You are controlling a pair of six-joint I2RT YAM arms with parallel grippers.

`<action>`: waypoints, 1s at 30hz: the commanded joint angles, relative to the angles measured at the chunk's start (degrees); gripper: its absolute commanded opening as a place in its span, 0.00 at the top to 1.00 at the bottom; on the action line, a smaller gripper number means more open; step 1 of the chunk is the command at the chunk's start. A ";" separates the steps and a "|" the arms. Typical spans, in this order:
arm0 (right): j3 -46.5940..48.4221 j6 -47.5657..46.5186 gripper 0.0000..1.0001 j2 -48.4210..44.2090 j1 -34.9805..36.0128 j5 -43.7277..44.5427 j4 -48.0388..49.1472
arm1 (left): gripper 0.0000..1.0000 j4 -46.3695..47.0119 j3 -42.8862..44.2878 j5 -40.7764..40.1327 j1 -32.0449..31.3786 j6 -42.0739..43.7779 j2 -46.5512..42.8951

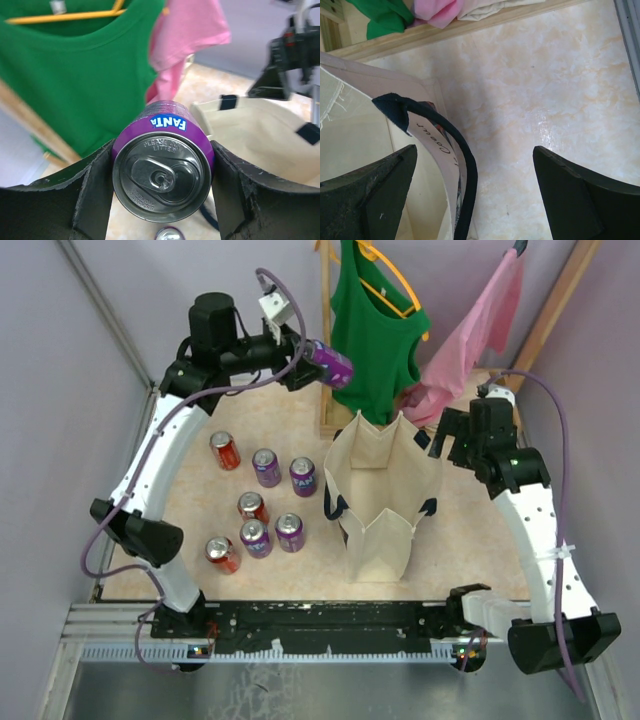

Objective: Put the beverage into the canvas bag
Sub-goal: Place the drink in the canvas bag.

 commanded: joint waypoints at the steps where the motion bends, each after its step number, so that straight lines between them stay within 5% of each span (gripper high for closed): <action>1: 0.75 -1.29 0.01 0.52 0.33 0.15 3.24 | 1.00 2.87 2.57 7.39 -5.92 0.02 -0.75; 10: 0.73 -0.32 0.01 -0.24 -0.01 2.00 1.97 | 1.00 -4.35 3.85 5.16 -16.92 12.45 2.44; 30: -0.70 -1.86 0.01 -1.18 -2.79 -0.78 1.64 | 1.00 -8.02 -2.27 -3.33 -25.34 27.08 9.33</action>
